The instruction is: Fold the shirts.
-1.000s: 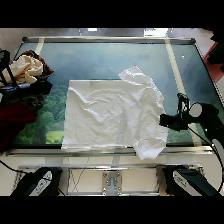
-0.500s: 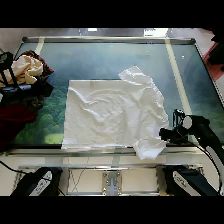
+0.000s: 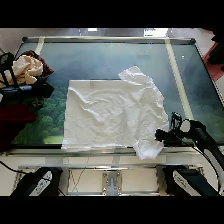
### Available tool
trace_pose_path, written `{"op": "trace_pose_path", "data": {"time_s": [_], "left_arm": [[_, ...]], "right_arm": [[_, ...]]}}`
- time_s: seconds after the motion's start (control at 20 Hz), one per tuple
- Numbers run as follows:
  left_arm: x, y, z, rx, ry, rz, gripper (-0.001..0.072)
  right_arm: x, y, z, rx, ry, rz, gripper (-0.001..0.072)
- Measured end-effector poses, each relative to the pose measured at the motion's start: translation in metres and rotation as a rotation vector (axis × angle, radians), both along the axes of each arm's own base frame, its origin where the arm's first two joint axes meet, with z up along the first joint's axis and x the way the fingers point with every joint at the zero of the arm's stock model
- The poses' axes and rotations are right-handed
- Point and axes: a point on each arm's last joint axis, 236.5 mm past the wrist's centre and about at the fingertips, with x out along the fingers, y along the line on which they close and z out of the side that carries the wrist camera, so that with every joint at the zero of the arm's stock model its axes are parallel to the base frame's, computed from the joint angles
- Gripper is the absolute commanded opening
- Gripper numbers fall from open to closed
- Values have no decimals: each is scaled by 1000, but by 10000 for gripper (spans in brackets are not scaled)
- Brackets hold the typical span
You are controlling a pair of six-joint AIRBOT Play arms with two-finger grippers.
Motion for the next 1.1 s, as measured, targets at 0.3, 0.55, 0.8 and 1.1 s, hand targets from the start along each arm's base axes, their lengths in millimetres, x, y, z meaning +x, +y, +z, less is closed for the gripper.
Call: {"op": "trace_pose_path", "data": {"time_s": [0.3,0.55,0.8,1.1], "left_arm": [[-3,0,-3,18,11,-15,696],[-31,21,-58,70,152,60,696],[-108,20,-140,-87,421,322,695],[-179,-3,-179,-191,713,415,619]], "right_arm": [[6,2,3,84,-27,-48,32],[21,0,19,101,-71,-7,32],[38,1,40,112,-155,37,32],[49,2,61,99,-261,81,31]]}}
